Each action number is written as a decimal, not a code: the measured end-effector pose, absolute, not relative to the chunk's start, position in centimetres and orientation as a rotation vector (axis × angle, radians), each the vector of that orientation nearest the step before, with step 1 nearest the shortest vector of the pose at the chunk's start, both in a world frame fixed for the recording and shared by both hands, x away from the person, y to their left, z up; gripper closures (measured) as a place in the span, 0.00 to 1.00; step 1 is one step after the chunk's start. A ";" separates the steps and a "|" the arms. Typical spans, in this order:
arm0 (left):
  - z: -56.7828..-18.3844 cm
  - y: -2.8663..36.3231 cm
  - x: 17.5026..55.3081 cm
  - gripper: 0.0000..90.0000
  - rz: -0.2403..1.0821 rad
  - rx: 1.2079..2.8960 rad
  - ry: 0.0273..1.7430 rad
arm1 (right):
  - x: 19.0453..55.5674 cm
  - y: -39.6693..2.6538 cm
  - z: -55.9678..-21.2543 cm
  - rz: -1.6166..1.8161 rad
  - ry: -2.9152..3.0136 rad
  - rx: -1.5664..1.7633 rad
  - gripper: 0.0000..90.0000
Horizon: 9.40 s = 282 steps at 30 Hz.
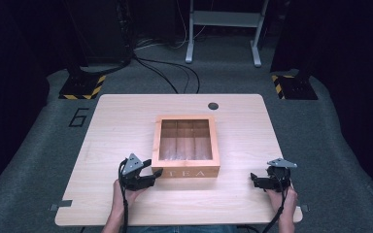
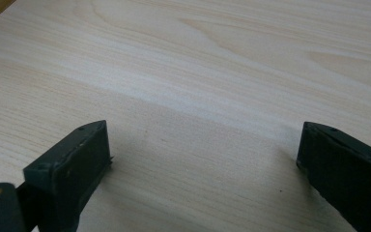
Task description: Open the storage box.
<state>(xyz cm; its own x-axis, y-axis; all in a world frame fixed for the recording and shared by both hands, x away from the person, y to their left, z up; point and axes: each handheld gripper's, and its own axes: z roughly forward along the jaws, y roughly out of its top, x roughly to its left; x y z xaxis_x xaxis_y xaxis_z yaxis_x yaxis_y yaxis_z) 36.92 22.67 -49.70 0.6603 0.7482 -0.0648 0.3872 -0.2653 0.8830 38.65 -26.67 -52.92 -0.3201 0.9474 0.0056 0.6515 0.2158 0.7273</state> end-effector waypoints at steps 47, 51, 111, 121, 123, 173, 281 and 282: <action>-45.5 21.9 38.2 0.47 0.658 1.767 0.860 | 38.6 -26.7 -52.9 0.895 2.049 1.475 0.05; -45.4 21.9 38.4 0.48 0.670 1.752 0.862 | 38.6 -26.7 -52.9 0.895 2.049 1.475 0.05; -37.7 22.2 42.5 0.67 0.774 1.762 0.833 | 38.6 -26.7 -52.9 0.896 2.045 1.479 0.05; -36.9 22.2 43.2 0.67 0.754 1.761 0.849 | 38.6 -26.7 -52.9 0.895 2.045 1.483 0.05; -36.6 22.2 43.5 0.68 0.751 1.769 0.849 | 38.6 -26.7 -52.9 0.893 2.048 1.478 0.05; -35.5 22.4 44.8 0.68 0.718 1.779 0.855 | 38.6 -26.6 -52.9 0.896 2.045 1.485 0.05; -35.3 22.4 44.9 0.68 0.705 1.786 0.864 | 38.6 -26.7 -52.9 0.889 2.048 1.481 0.05; -35.3 22.4 44.9 0.68 0.705 1.786 0.864 | 38.6 -26.7 -52.9 0.889 2.048 1.482 0.05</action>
<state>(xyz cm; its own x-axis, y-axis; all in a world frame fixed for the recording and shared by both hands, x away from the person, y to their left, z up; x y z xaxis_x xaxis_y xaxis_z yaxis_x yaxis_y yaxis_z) 44.89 22.40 -35.32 0.5769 0.8133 0.0757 0.2373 -0.2556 0.9372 38.62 -26.68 -52.91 -0.3156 0.9489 0.0071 0.6530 0.2118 0.7272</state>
